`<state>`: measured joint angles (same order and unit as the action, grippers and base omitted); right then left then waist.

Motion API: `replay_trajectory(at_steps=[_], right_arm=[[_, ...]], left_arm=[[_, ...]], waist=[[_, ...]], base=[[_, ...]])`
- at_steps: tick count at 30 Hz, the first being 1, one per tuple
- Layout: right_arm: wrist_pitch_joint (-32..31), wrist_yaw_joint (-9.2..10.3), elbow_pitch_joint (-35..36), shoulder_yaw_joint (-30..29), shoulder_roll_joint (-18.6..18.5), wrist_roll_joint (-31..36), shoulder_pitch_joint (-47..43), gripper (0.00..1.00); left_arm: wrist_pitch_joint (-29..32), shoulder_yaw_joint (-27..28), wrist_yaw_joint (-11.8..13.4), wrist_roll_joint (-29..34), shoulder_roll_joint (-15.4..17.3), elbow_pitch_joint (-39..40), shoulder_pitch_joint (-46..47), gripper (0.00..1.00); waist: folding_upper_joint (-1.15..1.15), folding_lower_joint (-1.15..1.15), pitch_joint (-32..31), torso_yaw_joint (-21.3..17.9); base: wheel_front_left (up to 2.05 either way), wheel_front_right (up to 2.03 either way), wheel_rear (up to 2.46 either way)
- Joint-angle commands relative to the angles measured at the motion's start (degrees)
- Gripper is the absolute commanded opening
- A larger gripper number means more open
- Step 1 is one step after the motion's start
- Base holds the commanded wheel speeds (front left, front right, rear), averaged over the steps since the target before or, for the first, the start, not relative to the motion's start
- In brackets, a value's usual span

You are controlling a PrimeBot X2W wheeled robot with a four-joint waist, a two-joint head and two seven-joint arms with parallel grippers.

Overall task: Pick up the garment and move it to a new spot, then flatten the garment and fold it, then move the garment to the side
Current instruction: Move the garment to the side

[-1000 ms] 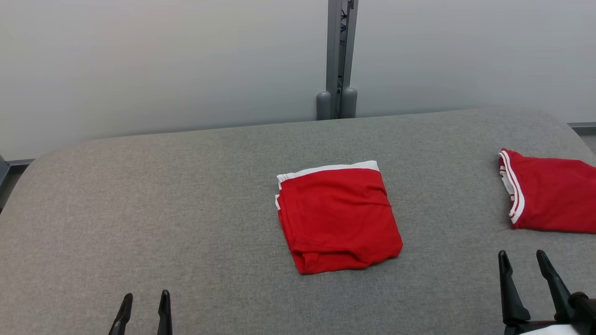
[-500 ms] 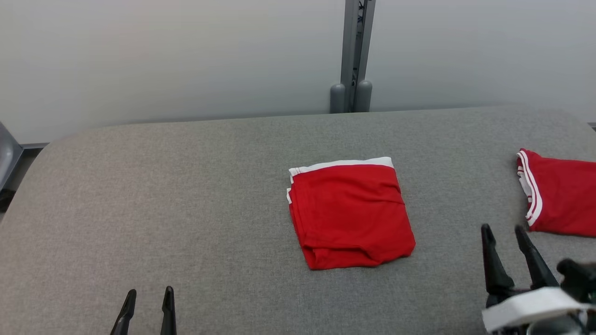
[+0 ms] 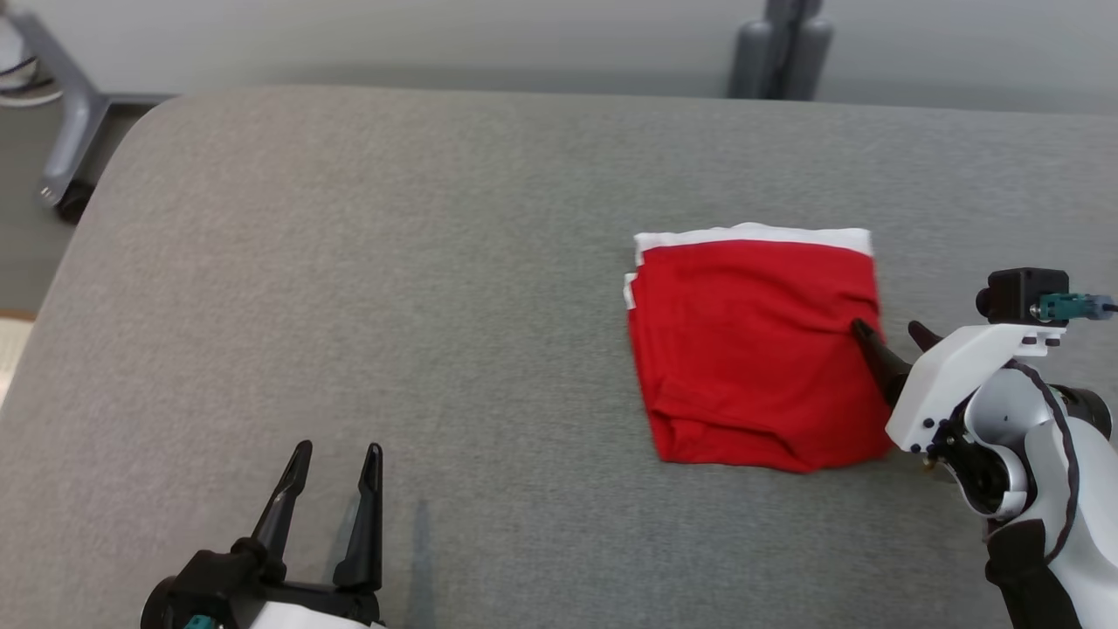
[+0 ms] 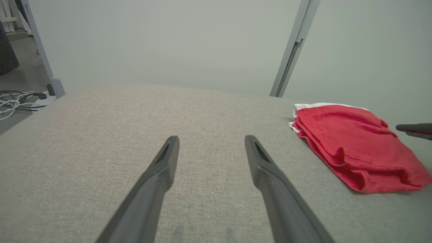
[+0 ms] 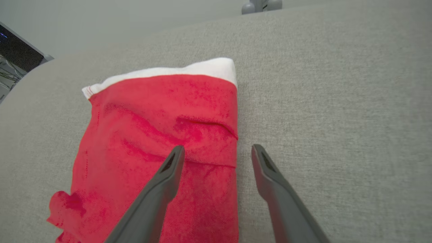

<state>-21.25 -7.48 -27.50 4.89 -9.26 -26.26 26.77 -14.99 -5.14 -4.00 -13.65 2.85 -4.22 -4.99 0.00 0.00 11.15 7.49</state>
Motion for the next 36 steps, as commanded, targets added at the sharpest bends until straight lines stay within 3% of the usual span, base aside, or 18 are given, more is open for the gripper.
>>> replay_trajectory(at_steps=[1,9,10,11,15,19,27,32,36], right_arm=[[-0.5,-0.03,-1.6,-0.2,-0.1,0.7,0.9,1.0],[0.2,-0.01,-12.0,-3.3,1.3,2.3,3.6,1.0],[0.7,-0.02,-12.5,-3.2,1.6,1.9,4.0,0.39],[1.1,-0.02,-12.7,-2.8,1.8,1.4,4.3,0.0],[3.7,-0.01,-11.0,-2.1,1.7,-2.1,5.8,0.0],[4.8,-0.01,-6.5,0.2,0.1,-4.7,7.2,0.0],[-0.2,-0.03,5.1,0.7,-7.3,-7.3,11.3,0.0],[-5.8,-0.03,8.6,-3.5,-11.7,-5.9,14.5,0.0],[-10.8,-0.02,10.1,-8.1,-14.3,-4.1,15.9,0.0]], left_arm=[[-0.3,0.0,0.0,-0.2,0.1,0.0,1.4,1.0],[-0.3,0.0,0.3,-0.7,0.1,0.2,1.8,1.0],[-0.3,0.0,0.3,-0.7,0.1,0.3,2.0,1.0],[-0.3,0.0,0.3,-0.5,0.1,0.5,2.2,1.0],[-0.3,0.7,0.3,-0.2,0.1,1.6,2.5,1.0],[-0.3,1.7,-0.3,0.7,0.2,2.6,2.6,1.0],[-0.3,1.9,-1.9,2.8,1.6,4.2,6.0,1.0],[-0.3,1.2,-2.4,3.3,2.9,3.9,7.7,1.0],[-0.3,0.7,-2.8,3.4,3.4,3.5,8.4,1.0]], waist=[[0.0,0.0,2.8,3.4],[0.0,0.0,4.2,5.1],[0.0,0.0,4.4,4.8],[0.0,0.0,4.5,4.5],[0.0,0.0,5.6,1.5],[0.0,0.0,7.0,-4.4],[0.0,0.0,11.3,-15.5],[0.0,0.0,13.7,-18.0],[0.0,0.0,15.3,-17.8]], base=[[0.0,0.0,0.0],[0.0,0.0,0.0],[0.0,0.0,0.0],[0.0,0.0,0.0],[0.0,0.0,0.0],[0.0,0.0,0.0],[0.0,0.0,0.0],[0.0,0.0,0.0],[0.0,0.0,0.0]])
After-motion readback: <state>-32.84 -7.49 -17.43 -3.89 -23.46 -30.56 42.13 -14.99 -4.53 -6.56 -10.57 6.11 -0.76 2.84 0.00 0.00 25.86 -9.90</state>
